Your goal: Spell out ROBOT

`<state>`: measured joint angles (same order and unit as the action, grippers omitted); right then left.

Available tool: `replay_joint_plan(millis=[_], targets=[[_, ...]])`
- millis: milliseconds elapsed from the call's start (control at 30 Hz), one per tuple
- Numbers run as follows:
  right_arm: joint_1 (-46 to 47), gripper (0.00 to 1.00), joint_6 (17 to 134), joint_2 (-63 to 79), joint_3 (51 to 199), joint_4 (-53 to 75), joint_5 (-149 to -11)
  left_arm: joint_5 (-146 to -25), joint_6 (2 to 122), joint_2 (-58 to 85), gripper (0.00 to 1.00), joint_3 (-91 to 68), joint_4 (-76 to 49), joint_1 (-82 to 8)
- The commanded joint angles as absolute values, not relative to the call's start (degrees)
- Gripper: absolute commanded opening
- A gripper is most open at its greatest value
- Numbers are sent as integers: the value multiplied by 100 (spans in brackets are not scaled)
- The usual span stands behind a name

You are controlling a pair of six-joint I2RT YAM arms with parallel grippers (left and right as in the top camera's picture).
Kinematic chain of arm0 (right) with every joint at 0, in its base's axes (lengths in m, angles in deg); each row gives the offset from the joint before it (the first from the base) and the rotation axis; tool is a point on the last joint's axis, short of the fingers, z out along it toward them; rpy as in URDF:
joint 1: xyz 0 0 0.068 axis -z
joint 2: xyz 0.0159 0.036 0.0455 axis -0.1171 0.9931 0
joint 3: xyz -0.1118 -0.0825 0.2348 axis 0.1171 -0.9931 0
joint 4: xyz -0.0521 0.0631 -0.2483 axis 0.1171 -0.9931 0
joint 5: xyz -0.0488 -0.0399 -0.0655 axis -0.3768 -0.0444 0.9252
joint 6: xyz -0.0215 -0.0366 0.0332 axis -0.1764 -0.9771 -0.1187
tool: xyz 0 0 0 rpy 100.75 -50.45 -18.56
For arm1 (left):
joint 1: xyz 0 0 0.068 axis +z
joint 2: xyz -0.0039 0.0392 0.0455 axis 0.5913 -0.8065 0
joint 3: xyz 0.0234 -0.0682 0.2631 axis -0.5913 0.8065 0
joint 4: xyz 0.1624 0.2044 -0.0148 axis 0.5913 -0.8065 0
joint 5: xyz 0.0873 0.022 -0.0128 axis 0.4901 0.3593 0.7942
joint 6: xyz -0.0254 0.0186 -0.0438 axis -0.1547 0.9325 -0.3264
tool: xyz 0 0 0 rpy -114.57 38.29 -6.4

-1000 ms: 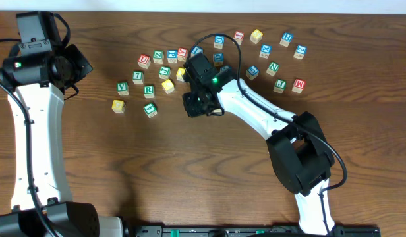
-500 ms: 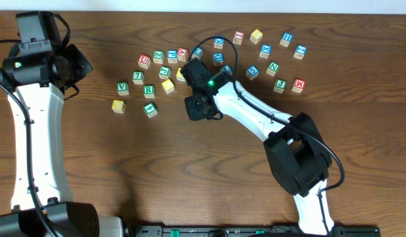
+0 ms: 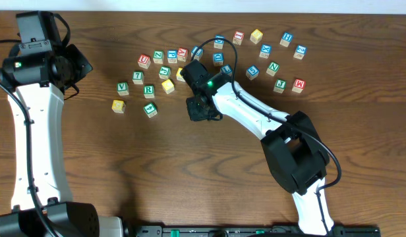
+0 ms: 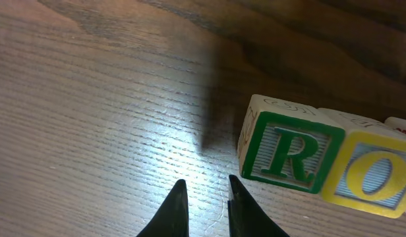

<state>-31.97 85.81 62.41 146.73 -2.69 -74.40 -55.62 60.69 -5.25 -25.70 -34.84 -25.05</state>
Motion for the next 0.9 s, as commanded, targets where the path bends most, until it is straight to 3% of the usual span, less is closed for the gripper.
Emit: replay_joint_plan(millis=[0, 867], targets=[[-3138, 15, 8756, 6302, 14697, -267, -7315, -5490, 6017, -566, 8, -2566, -3495, -2496], [-3248, 13, 8297, 6302, 14749, 295, -7488, -5554, 6017, -752, 8, -2566, -3392, -2496]])
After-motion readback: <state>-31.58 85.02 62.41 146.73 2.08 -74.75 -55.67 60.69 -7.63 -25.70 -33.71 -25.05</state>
